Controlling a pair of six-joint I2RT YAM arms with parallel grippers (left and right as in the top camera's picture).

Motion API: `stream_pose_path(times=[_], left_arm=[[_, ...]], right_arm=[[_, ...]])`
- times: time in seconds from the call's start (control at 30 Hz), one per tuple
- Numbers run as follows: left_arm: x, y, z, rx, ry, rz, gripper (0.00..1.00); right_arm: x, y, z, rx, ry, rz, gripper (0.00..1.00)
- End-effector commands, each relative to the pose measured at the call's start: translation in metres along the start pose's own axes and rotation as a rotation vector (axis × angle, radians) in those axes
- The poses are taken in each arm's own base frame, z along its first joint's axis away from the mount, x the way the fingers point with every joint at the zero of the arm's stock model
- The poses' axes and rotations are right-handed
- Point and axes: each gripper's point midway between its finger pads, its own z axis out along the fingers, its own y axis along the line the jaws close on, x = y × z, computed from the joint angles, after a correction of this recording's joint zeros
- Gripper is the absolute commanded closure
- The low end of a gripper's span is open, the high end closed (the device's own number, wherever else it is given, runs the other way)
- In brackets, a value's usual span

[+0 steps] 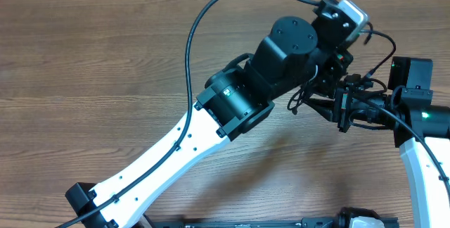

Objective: Untangle cables

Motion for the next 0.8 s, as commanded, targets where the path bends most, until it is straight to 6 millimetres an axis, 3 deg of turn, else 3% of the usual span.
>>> stream_pose_path(times=[0.0, 0.13, 0.63, 0.73, 0.77], left_arm=[[-0.0071, -0.0071, -0.0021, 0.024, -0.016, -0.024, 0.96], [-0.0071, -0.0071, -0.0021, 0.024, -0.016, -0.028, 0.96], [-0.0061, -0.007, -0.0021, 0.024, -0.013, -0.028, 0.96], [-0.0062, -0.0069, -0.0021, 0.023, -0.013, -0.028, 0.96], [-0.0062, -0.0069, -0.0021, 0.023, -0.013, -0.028, 0.96]], right_arm=[[0.0026, 0.0059, -0.0011, -0.008, -0.001, -0.013, 0.84], [0.0025, 0.0059, -0.0011, -0.008, -0.001, -0.005, 0.91], [0.002, 0.0058, -0.0011, -0.007, -0.004, -0.002, 0.95], [0.0013, 0.0058, -0.0011, -0.007, -0.009, -0.003, 0.94], [0.0013, 0.0058, -0.0011, -0.007, -0.008, -0.001, 0.9]])
